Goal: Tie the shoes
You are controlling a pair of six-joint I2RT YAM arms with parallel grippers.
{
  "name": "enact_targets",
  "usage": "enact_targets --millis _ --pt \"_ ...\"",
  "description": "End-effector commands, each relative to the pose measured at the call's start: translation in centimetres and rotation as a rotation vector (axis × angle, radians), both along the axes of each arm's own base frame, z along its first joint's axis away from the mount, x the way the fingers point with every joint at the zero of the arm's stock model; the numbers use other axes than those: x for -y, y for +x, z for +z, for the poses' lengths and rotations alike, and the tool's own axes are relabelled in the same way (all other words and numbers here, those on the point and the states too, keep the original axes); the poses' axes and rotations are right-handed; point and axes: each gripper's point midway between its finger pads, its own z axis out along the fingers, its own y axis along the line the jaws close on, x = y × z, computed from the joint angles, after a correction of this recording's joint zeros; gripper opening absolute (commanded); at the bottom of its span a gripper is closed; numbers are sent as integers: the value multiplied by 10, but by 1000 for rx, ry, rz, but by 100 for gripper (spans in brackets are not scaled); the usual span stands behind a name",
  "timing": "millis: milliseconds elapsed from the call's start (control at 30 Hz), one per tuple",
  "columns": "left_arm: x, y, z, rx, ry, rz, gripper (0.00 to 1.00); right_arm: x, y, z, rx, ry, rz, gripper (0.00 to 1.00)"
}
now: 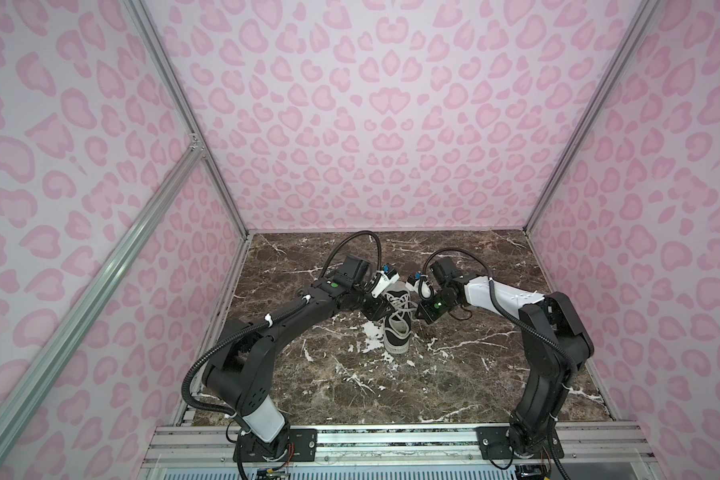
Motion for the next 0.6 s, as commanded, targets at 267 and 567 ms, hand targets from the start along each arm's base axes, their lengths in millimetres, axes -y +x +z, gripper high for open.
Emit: enact_targets --millis 267,567 --pt "42 -12 -1 97 -85 -114 49 -17 -14 32 -148 182 -57 0" --pt "50 -14 -18 82 -55 -88 48 -26 -20 42 -241 234 -50 0"
